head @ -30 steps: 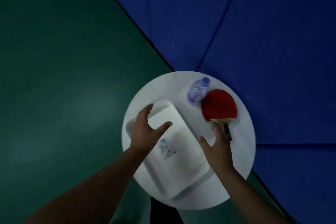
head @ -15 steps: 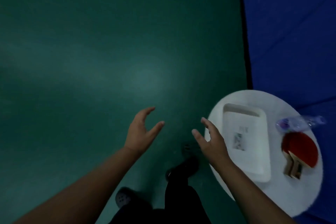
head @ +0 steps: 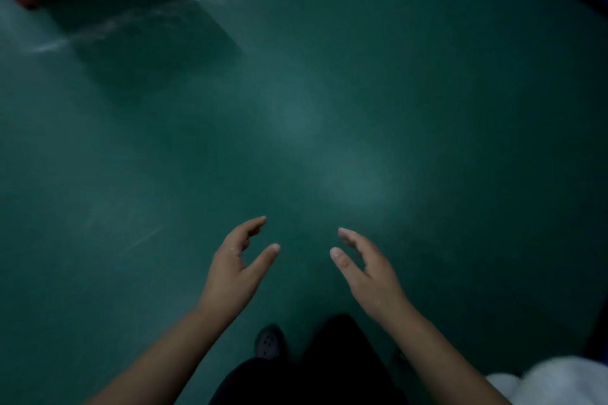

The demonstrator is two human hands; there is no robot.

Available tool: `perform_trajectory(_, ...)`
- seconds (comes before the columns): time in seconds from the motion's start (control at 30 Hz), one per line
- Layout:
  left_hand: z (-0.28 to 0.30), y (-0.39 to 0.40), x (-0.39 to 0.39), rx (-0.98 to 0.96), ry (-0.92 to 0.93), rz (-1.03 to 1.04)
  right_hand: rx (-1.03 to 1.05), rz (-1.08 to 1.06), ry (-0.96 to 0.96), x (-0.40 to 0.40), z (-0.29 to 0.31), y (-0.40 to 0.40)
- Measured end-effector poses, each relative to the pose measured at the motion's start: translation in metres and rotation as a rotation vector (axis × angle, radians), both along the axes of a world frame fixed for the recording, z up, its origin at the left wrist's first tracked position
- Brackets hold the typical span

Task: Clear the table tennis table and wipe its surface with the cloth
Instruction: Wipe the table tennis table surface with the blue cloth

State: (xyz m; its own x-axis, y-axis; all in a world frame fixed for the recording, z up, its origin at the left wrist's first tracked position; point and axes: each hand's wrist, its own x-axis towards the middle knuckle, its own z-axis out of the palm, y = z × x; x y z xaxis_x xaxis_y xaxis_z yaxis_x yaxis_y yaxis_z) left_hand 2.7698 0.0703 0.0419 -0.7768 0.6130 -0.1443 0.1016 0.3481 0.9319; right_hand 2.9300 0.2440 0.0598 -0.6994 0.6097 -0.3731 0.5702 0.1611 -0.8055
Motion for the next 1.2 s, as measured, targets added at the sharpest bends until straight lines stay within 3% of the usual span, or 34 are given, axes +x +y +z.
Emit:
perform_trajectory(0.33,0.012,-0.074,-0.149,0.016,-0.023,0.451,-0.077,0.337,0.060,-0.214,0.009,-0.005)
perform_trajectory(0.83,0.043,-0.103,-0.433,-0.042,0.041,0.846,-0.103,0.765,0.078,-0.611,0.033,-0.012)
perform_trajectory(1.03,0.027,-0.160,-0.553,-0.057,0.006,0.966,-0.086,0.839,0.054,-0.762,0.019,-0.059)
perform_trajectory(1.2,0.022,-0.217,-0.698,0.028,-0.044,1.025,-0.101,0.744,0.093,-0.897,0.019,-0.116)
